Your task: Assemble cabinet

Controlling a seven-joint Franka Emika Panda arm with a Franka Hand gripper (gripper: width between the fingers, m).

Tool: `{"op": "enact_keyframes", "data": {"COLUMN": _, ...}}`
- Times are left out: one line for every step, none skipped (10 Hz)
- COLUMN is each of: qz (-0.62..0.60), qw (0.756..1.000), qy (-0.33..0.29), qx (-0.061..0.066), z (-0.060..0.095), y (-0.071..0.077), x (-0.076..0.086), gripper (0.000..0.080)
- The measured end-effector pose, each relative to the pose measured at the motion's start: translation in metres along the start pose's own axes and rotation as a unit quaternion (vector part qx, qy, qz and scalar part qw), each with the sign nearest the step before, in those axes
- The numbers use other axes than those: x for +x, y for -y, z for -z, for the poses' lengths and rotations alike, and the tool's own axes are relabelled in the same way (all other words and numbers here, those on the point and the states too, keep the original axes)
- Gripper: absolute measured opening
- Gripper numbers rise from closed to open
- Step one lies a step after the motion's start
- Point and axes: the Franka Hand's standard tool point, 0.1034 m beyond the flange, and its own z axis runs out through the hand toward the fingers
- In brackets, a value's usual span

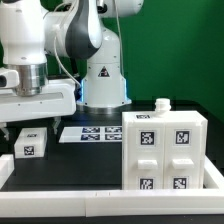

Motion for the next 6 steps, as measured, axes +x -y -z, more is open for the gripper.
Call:
{"op": "enact_keyframes", "data": {"qz": 0.001, "qw": 1.0, "qy": 0.002, "qx": 0.001, "z": -0.002, "y": 0.001, "x": -0.002, "gripper": 0.0797}}
{"op": "enact_keyframes", "data": {"qz": 0.004, "qw": 1.0, "qy": 0.005, "qx": 0.003, "z": -0.006, "y": 0.001, "x": -0.005, "gripper": 0.0797}}
{"op": "enact_keyframes", "data": {"qz": 0.011, "qw": 1.0, "qy": 0.005, "qx": 0.002, "z": -0.012, "y": -0.001, "x": -0.009, "gripper": 0.0797}}
{"op": "enact_keyframes", "data": {"qz": 0.009, "qw": 1.0, "qy": 0.008, "qx": 0.005, "z": -0.015, "y": 0.0, "x": -0.013, "gripper": 0.0797}}
{"op": "enact_keyframes", "data": {"qz": 0.009, "qw": 1.0, "qy": 0.011, "qx": 0.007, "z": -0.016, "y": 0.002, "x": -0.016, "gripper": 0.0797}}
{"op": "enact_keyframes", "data": {"qz": 0.011, "qw": 1.0, "qy": 0.011, "qx": 0.008, "z": -0.017, "y": 0.003, "x": -0.016, "gripper": 0.0673}}
